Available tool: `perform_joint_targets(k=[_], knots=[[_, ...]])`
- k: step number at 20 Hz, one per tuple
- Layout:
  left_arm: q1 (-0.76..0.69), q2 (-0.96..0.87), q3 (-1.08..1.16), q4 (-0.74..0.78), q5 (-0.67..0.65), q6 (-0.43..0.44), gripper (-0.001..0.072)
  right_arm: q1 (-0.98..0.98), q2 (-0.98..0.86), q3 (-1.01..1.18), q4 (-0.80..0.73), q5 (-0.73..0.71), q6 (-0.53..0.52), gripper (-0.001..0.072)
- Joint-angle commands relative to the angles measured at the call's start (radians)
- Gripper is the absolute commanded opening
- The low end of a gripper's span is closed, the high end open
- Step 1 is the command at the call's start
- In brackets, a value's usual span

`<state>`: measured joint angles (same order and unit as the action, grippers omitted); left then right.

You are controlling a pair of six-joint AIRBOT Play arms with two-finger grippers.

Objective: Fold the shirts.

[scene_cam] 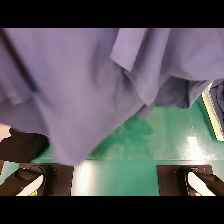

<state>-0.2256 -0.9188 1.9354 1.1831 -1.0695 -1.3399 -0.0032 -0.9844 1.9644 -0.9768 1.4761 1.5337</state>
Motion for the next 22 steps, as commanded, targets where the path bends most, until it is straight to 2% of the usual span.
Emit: perform_joint_targets(k=[1,5,10,14,15,16,17,18,19,20,21,22], knots=[[0.001,-0.124,-0.145,0.094,-0.066,-0.085,0.0025,0.035,-0.109,-0.116,-0.021,0.09,0.072,0.0014],[0.001,-0.382,-0.315,0.054,-0.051,-0.092,0.0026,0.064,-0.353,-0.27,-0.019,0.074,0.058,0.0014],[0.001,-0.704,-0.324,0.059,0.138,-0.074,0.0026,0.061,-0.621,-0.351,-0.018,-0.186,-0.055,0.0014],[0.001,-0.811,-0.323,0.059,0.264,-0.082,0.0029,0.061,-0.738,-0.351,-0.018,-0.323,-0.079,0.0015],[0.001,-0.816,-0.323,0.059,0.276,-0.099,0.0183,0.061,-0.758,-0.351,-0.013,-0.338,-0.079,0.0016],[0.002,-0.818,-0.323,0.06,0.279,-0.121,0.0438,0.061,-0.773,-0.351,-0.009,-0.348,-0.079,0.0037],[0.003,-0.817,-0.319,0.061,0.268,-0.127,0.0487,0.061,-0.78,-0.351,-0.01,-0.356,-0.079,0.0221],[0.009,-0.816,-0.311,0.062,0.243,-0.129,0.0487,0.061,-0.783,-0.351,-0.01,-0.362,-0.079,0.0409],[0.023,-0.815,-0.289,0.068,0.185,-0.127,0.0487,0.053,-0.776,-0.35,-0.01,-0.359,-0.079,0.0441],[0.047,-0.81,-0.254,0.068,0.088,-0.127,0.0487,0.042,-0.757,-0.35,-0.01,-0.345,-0.08,0.044],[0.075,-0.799,-0.221,0.068,-0.016,-0.127,0.0487,0.027,-0.732,-0.351,-0.013,-0.322,-0.103,0.0416],[0.109,-0.777,-0.201,0.066,-0.119,-0.127,0.0487,0.01,-0.701,-0.351,-0.013,-0.286,-0.136,0.0355]])
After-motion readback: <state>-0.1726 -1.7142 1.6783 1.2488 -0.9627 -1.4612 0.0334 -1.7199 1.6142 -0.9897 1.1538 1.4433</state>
